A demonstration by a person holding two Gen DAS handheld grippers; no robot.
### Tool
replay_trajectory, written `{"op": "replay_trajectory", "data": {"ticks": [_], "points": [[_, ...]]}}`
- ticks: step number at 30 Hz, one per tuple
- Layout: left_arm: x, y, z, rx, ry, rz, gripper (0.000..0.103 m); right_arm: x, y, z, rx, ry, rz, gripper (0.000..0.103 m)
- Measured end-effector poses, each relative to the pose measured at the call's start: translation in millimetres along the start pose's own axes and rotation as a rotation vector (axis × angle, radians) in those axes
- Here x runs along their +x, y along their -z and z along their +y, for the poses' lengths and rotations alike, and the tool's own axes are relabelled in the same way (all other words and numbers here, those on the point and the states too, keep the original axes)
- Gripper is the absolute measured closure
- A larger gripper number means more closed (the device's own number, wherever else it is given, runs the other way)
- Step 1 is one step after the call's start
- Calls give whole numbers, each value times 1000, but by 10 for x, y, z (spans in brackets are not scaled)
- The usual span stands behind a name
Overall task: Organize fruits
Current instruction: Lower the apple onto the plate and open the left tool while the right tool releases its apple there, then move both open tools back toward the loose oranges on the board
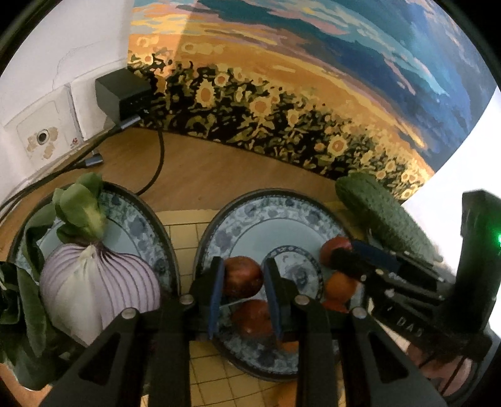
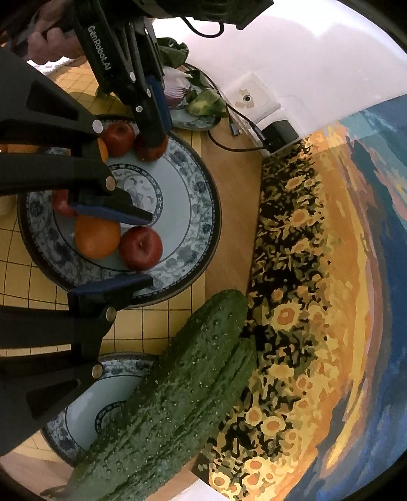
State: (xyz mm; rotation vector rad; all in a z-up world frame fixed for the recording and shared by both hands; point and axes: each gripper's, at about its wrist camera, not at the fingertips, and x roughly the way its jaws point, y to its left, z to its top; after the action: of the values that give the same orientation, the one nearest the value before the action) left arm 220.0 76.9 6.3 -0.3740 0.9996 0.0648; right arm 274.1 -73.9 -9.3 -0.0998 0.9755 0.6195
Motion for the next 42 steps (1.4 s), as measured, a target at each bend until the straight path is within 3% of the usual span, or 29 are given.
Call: {"op": "replay_trajectory", "data": {"ticks": [9, 15, 27, 32, 42], "points": [[33, -3, 3, 3, -1, 4, 75, -7, 28, -66, 30, -20, -4, 70], [32, -19, -23, 9, 13, 5, 67, 36, 6, -60, 48, -13, 15, 64], [-8, -30, -77, 0, 50, 5, 41, -23, -86, -25, 53, -12, 3, 61], [-95, -40, -16, -28, 74, -24, 27, -120, -135, -7, 58, -31, -25, 51], [-309, -35, -47, -8, 84, -79, 22, -409, -161, 45, 61, -57, -65, 43]]}}
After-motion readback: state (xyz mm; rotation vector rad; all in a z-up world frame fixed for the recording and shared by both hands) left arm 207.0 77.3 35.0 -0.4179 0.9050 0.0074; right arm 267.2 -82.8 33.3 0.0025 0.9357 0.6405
